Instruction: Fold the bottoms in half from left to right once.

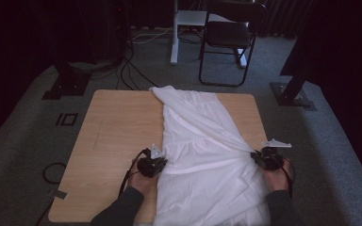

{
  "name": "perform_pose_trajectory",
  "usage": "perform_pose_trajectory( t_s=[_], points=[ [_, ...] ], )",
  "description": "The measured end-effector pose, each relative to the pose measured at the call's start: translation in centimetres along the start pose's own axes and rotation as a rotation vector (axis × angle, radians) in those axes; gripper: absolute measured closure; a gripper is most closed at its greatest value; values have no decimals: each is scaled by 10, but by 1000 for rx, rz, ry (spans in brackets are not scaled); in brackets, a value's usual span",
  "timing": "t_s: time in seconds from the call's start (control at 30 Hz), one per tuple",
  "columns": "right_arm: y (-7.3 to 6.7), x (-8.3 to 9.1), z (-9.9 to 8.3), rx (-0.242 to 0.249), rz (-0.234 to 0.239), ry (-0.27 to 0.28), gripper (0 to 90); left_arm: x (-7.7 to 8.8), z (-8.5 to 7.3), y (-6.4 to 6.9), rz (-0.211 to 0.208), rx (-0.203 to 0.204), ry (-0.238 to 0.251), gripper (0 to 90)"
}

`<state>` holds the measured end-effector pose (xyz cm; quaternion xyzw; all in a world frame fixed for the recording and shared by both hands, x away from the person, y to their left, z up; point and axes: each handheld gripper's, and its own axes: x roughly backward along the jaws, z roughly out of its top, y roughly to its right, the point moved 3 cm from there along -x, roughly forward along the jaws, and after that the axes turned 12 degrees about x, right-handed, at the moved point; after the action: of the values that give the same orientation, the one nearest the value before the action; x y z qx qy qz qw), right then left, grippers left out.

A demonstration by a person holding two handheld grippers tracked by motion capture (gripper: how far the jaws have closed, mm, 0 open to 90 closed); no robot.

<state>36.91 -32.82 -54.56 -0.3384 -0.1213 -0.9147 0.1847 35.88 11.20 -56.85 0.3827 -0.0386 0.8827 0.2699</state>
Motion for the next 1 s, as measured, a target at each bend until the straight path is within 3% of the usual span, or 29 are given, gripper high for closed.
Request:
perform_pose_trajectory(
  t_s=[0.07, 0.17, 0.27, 0.33, 0.37, 0.43, 0.53, 0.63, 0.7, 0.77, 0.8, 0.83, 0.9, 1.0],
  points=[
    [8, 10, -1, -26, -1, 29, 823, 13, 0, -18, -13, 68, 27, 873],
    [14, 19, -1, -51, 12, 50, 826, 27, -2, -43, 24, 149, 49, 872],
    [10, 13, -4, -19, 19, 10, 827, 30, -4, -61, 81, 212, 44, 868],
    [5, 3, -8, -6, 50, -23, 815, 28, -5, -64, 121, 239, 29, 826],
    [3, -3, -10, -2, 71, -40, 787, 28, -5, -62, 146, 235, 34, 742],
    [-2, -14, -14, 3, 97, -70, 764, 32, -2, -52, 124, 197, 79, 605],
    [-5, -24, -19, -11, 115, -80, 737, 36, 3, -36, 107, 120, 111, 531],
    [-3, -22, -20, -31, 111, -77, 656, 31, 3, -14, 51, 67, 100, 512],
    [-1, -16, -19, -45, 98, -64, 600, 30, -2, 4, -7, 18, 83, 510],
    [0, -7, -17, -45, 86, -37, 555, 30, -6, 14, -20, -30, 74, 504],
    [0, -7, -17, -45, 86, -37, 555, 30, -6, 14, -20, -30, 74, 501],
    [-1, -1, -17, -53, 76, -30, 534, 29, -13, 21, -18, -66, 62, 501],
    [-9, 21, -22, -54, 83, 17, 515, 29, -18, 23, -25, -79, 48, 497],
    [-20, 36, -34, -26, 84, 17, 507, 25, -29, 22, -21, -91, 8, 497]
  ],
)
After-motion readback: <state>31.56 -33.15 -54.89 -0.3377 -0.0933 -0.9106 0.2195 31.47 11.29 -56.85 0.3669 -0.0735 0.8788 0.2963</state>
